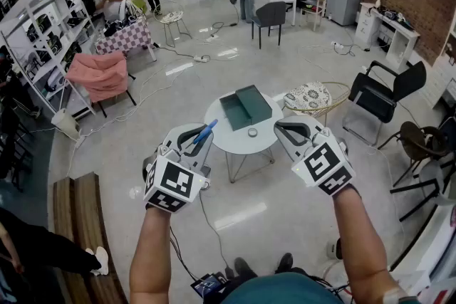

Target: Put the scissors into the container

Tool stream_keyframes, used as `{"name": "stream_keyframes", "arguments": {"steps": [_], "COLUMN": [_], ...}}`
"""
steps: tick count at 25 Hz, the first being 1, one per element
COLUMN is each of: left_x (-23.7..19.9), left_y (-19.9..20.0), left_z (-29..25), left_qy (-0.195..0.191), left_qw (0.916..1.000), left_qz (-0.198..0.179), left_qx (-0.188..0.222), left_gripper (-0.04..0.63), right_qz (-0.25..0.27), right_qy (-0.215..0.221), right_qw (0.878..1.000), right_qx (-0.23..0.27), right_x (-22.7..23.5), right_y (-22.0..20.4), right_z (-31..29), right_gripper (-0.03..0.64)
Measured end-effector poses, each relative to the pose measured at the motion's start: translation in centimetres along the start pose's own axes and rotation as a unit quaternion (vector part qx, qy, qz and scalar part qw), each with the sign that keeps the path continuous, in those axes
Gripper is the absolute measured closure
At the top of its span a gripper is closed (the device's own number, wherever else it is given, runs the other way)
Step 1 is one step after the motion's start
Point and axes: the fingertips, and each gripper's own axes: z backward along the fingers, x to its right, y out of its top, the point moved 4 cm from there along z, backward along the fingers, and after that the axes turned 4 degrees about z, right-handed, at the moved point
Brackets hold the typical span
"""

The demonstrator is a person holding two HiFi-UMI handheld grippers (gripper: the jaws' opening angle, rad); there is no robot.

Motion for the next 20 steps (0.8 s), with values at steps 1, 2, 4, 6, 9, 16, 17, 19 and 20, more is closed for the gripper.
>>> {"name": "stream_keyframes", "arguments": {"steps": [1, 2, 4, 6, 9, 16, 17, 19, 20], "left_x": [0.0, -0.1, -0.3, -0.7, -1.6, -2.8, -2.8, -3.0, -3.1], "left_y": [-0.5, -0.9, -1.6, -2.2, -2.7, -2.6, -2.7, -2.8, -2.8], "left_z": [0.0, 0.0, 0.1, 0.2, -0.2, 1.5, 1.8, 2.0, 2.1], "left_qy": [0.0, -0.001, -0.002, -0.004, -0.008, -0.017, -0.018, -0.02, -0.022], "left_qw": [1.0, 1.0, 1.0, 1.0, 1.0, 0.9998, 0.9997, 0.9996, 0.9995], "left_qz": [0.001, 0.001, 0.001, 0.001, 0.0, 0.002, 0.001, -0.001, -0.002], "left_qx": [0.0, 0.0, 0.001, 0.003, 0.006, 0.011, 0.014, 0.019, 0.021], "left_gripper": [0.535, 0.535, 0.535, 0.535, 0.535, 0.535, 0.535, 0.535, 0.535], "right_qz": [0.0, 0.0, 0.0, -0.001, -0.003, -0.021, -0.021, -0.022, -0.022], "right_qy": [0.0, 0.0, -0.001, -0.004, -0.008, -0.01, -0.011, -0.016, -0.018], "right_qw": [1.0, 1.0, 1.0, 1.0, 1.0, 1.0, 1.0, 1.0, 0.999], "right_qx": [0.0, 0.0, -0.001, -0.002, -0.003, 0.007, 0.01, 0.013, 0.014], "right_x": [-0.3, -0.6, -1.1, -1.5, -1.5, -2.4, -2.6, -2.9, -2.9], "right_y": [-0.1, -0.1, 0.0, 0.2, 0.4, 2.9, 3.2, 3.8, 4.1], "right_z": [-0.4, -0.7, -1.3, -1.9, -2.9, -2.9, -2.9, -3.0, -3.1], "right_gripper": [0.58, 0.579, 0.578, 0.58, 0.578, 0.577, 0.577, 0.577, 0.577]}}
